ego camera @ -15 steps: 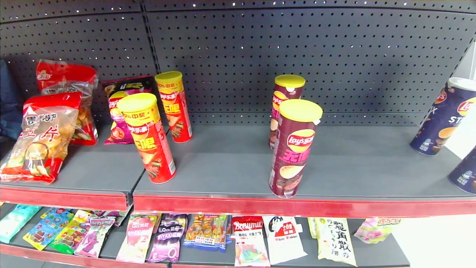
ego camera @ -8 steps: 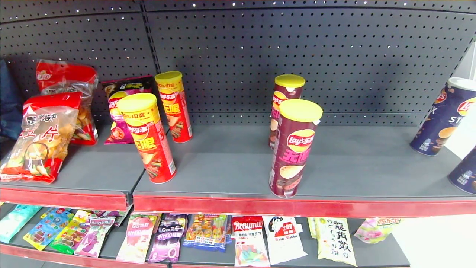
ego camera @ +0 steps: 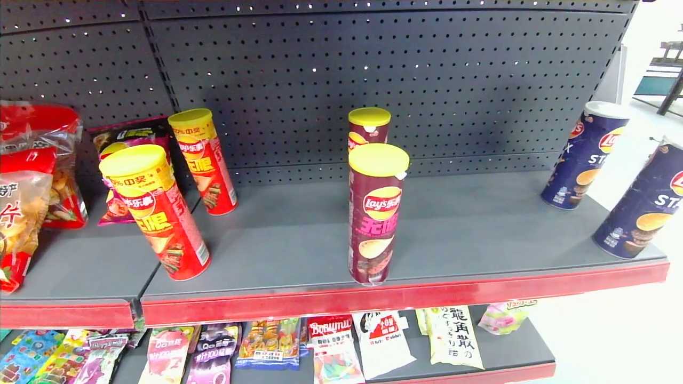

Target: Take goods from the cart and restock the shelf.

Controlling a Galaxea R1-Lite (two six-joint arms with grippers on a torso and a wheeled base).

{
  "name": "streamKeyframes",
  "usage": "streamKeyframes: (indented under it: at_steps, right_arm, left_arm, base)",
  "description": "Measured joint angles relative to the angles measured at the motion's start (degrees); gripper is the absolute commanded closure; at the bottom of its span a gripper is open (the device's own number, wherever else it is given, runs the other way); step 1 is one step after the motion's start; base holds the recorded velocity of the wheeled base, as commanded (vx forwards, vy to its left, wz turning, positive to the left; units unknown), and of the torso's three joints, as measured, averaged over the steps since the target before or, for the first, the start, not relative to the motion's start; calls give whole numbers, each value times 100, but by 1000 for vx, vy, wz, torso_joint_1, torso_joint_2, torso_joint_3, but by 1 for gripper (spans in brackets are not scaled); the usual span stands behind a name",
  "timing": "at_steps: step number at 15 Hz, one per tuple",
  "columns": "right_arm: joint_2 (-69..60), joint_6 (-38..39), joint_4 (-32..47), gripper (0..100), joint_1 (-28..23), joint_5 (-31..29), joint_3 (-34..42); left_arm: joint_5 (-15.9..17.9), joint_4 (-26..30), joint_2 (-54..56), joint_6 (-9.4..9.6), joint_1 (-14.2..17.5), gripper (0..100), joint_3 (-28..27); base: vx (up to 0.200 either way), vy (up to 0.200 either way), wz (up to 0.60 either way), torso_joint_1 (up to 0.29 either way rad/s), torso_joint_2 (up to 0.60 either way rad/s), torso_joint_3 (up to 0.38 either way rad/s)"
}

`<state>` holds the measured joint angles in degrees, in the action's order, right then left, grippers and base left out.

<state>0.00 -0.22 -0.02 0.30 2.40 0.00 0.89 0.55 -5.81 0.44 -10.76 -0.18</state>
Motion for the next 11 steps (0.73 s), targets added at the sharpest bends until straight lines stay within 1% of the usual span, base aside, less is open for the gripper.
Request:
streamKeyframes:
  at_steps: [11]
  right_arm:
    - [0,-29,2,0,-6,2,0]
  left_arm:
    - [0,-4,0,0,-6,0,0]
  base:
    - [0,0,0,0,0,0]
